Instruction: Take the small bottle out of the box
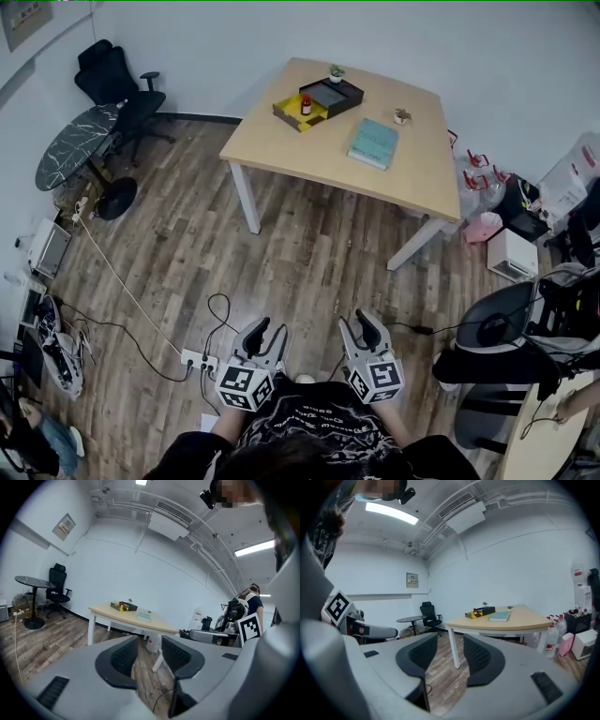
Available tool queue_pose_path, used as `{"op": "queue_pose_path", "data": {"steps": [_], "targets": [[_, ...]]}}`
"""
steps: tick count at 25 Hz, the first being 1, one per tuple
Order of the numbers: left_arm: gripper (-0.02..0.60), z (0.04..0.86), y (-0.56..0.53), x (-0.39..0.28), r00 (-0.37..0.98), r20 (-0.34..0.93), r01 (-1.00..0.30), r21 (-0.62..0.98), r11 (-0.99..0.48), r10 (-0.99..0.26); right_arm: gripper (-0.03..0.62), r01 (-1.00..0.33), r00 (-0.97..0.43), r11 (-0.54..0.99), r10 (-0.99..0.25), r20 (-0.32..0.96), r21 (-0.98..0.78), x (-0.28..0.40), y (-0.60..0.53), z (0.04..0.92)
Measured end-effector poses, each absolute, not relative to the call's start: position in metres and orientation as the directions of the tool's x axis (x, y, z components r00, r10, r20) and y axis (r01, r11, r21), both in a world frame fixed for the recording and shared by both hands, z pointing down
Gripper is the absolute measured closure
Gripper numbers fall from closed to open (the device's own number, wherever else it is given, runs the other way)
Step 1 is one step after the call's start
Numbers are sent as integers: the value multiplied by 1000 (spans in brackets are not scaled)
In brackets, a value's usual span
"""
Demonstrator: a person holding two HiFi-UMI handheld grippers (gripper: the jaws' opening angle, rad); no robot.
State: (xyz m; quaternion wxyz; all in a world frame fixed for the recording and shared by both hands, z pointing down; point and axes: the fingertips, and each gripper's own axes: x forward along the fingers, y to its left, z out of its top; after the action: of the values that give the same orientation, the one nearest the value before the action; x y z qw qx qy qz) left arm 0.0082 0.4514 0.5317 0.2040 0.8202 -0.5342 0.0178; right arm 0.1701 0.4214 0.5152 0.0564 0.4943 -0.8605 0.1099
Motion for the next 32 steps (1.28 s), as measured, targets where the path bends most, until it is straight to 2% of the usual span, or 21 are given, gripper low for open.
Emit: {"op": "queue_pose_path", "data": {"steps": [1,2,4,10,15,23,32], "targets": [[380,532,450,9,440,250,-879,317,-357,-862,388,-862,-507,490,-838,204,-130,169,421,514],[344,531,449,9,447,252,-876,315,-364,-858,387,-862,-507,492,-838,204,-123,168,421,513],[334,528,446,8,449,248,-876,311,-369,-858,385,-863,-505,496,-837,210,-101,166,420,513],[331,518,435,-5,425,215,-887,292,-357,-879,385,-864,-502,498,-837,218,-78,151,419,513],[331,518,430,-15,485,190,-854,311,-417,-853,385,-879,-474,472,-852,223,-63,138,416,515],[331,524,406,-43,507,200,-850,276,-448,-838,385,-906,-422,417,-885,199,-66,119,394,515],[331,527,381,-54,513,214,-849,273,-453,-831,385,-899,-438,429,-872,217,-90,98,368,523]]}}
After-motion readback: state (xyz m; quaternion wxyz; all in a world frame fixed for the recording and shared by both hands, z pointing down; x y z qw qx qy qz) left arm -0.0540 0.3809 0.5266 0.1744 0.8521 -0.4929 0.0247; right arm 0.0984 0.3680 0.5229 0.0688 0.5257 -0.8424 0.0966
